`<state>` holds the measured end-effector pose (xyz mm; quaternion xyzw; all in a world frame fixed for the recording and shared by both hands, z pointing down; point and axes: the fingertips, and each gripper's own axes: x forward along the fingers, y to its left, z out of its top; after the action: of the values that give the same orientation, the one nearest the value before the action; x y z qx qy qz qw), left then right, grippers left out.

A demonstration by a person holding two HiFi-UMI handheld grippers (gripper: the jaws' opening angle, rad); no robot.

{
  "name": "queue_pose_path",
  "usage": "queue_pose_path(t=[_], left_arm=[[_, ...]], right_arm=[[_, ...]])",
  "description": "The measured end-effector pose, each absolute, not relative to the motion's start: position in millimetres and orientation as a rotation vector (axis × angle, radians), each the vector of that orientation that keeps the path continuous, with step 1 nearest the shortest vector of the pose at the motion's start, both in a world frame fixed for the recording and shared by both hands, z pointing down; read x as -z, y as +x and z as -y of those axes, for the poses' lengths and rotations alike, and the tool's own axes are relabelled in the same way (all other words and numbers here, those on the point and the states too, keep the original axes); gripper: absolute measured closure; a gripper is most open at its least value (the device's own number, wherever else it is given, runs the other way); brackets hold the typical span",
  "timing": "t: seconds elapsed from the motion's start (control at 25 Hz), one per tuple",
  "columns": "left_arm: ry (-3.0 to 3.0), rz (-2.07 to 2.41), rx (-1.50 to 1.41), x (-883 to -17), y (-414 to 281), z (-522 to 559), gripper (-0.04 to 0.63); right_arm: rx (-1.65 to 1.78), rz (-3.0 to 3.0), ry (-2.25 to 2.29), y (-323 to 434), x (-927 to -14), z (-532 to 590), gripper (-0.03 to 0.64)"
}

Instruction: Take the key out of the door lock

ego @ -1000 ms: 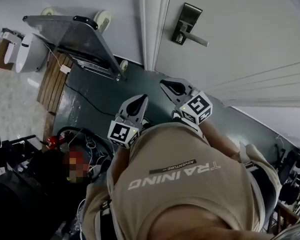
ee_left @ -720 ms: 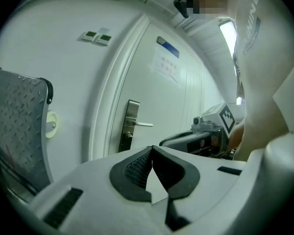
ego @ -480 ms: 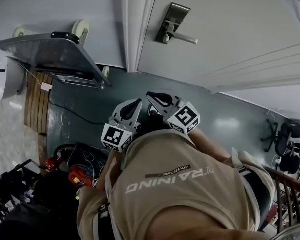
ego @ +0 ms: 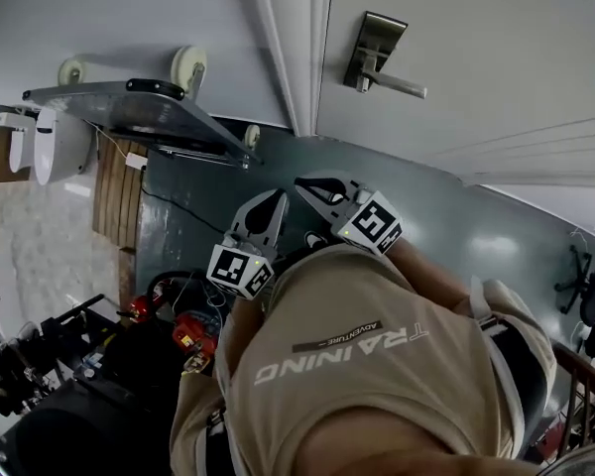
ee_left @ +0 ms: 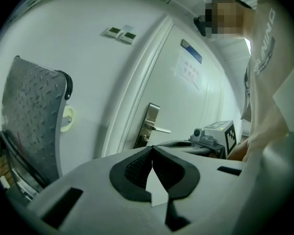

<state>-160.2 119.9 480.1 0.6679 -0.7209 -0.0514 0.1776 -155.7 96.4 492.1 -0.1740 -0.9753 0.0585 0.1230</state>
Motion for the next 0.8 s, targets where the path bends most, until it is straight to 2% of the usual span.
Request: queue_pose_path(t=[0.28, 0.8], left_arm=[[1.876, 2.072, -0.094, -488, -173, -83, 0.586], [2.058, 1.947, -0.059, -481, -203, -15, 0.586]], right_arm=[[-0.234, 2.878, -0.494, -172, -504, -46, 0.601], [-0.253, 2.811, -0.155, -167, -534, 33, 0.601]])
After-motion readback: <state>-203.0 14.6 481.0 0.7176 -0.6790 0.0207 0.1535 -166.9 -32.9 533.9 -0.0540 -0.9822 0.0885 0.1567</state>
